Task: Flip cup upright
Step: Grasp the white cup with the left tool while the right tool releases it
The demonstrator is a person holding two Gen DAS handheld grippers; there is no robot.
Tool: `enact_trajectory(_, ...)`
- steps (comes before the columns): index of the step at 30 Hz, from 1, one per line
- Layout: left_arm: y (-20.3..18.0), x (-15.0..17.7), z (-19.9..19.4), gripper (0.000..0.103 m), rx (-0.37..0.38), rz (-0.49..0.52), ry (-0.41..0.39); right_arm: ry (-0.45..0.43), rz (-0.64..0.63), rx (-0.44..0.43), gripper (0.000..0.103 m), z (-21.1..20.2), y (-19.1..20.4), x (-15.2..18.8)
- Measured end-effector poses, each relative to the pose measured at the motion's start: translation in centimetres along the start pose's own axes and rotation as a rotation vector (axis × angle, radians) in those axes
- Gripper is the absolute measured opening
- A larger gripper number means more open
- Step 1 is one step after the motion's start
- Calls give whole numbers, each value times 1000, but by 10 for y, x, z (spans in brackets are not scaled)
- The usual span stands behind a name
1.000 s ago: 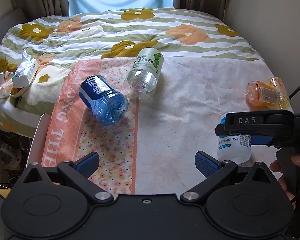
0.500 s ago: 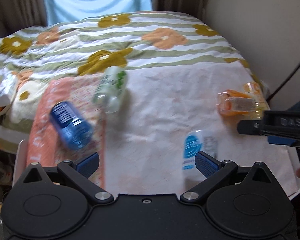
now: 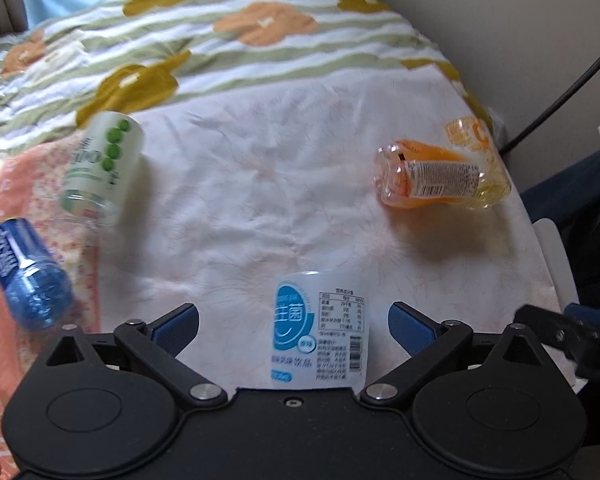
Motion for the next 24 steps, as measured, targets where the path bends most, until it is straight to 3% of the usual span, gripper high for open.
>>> enact_trajectory(7,-3,0,31,94,21,-3,108,18,41,1,103,13,-15,0)
enact_trajectory(15,1,-4,49,91,5,4,158,27,72,2,103,22,-27,-1)
enact_trajectory(20,3,0,54,70,21,-12,194,27,85,2,103,24,-31,-3)
enact_trajectory(24,4,1,55,67,29,-8,193,22,91,0,103,24,-32,-4)
Point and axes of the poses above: each gripper's, at about its wrist camera, not at the fingertips, and z roughly the way its jaws point, y to its left, x to its underside, the point moved 9 cm from there along z, roughly the way its jaws point, and after that the axes turned 14 degrees about x, right-handed, at the moved point
